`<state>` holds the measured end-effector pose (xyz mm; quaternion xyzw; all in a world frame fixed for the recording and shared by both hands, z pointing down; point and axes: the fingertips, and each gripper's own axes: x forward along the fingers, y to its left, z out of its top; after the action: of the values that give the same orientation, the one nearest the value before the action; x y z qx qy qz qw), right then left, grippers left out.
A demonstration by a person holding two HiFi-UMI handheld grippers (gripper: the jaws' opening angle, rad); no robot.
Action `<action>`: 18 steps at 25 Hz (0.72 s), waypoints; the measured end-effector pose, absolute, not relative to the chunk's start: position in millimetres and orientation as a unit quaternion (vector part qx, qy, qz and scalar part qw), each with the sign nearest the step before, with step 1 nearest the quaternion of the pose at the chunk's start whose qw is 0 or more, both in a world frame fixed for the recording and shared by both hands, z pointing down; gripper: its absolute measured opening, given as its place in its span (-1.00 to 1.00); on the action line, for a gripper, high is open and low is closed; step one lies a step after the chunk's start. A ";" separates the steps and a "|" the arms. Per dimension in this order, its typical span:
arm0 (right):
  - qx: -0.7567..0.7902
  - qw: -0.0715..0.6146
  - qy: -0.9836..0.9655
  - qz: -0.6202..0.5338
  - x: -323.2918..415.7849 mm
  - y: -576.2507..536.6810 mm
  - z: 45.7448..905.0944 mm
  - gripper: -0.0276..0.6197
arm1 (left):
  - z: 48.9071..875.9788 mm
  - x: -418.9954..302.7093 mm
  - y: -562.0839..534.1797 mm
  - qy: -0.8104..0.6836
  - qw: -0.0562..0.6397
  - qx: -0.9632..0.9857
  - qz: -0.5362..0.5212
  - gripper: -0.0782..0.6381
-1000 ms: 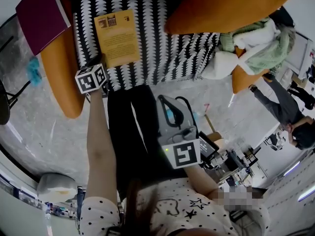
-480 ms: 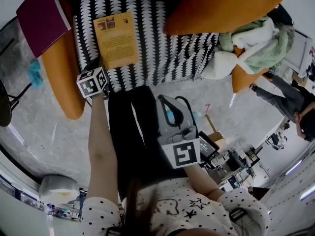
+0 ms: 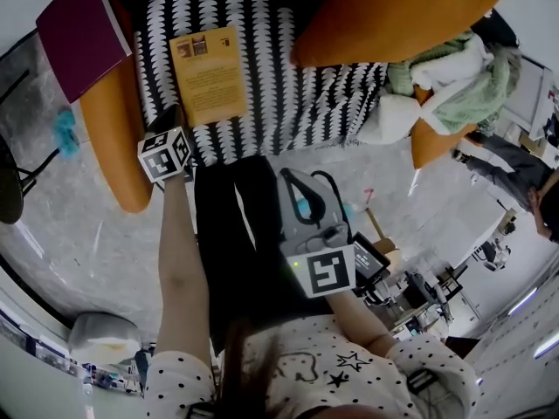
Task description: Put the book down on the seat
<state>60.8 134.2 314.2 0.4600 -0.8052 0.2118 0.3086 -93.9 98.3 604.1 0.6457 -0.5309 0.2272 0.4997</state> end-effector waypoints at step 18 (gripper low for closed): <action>0.452 0.293 -0.823 0.182 68.5 119.4 280.5 -0.92 | 504.8 -88.3 62.5 -0.581 0.391 0.692 0.175 -0.79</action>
<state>68.5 119.4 280.5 0.4524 -0.8227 0.1815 0.2926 -88.3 62.5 504.8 0.6921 -0.5811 0.1753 0.3906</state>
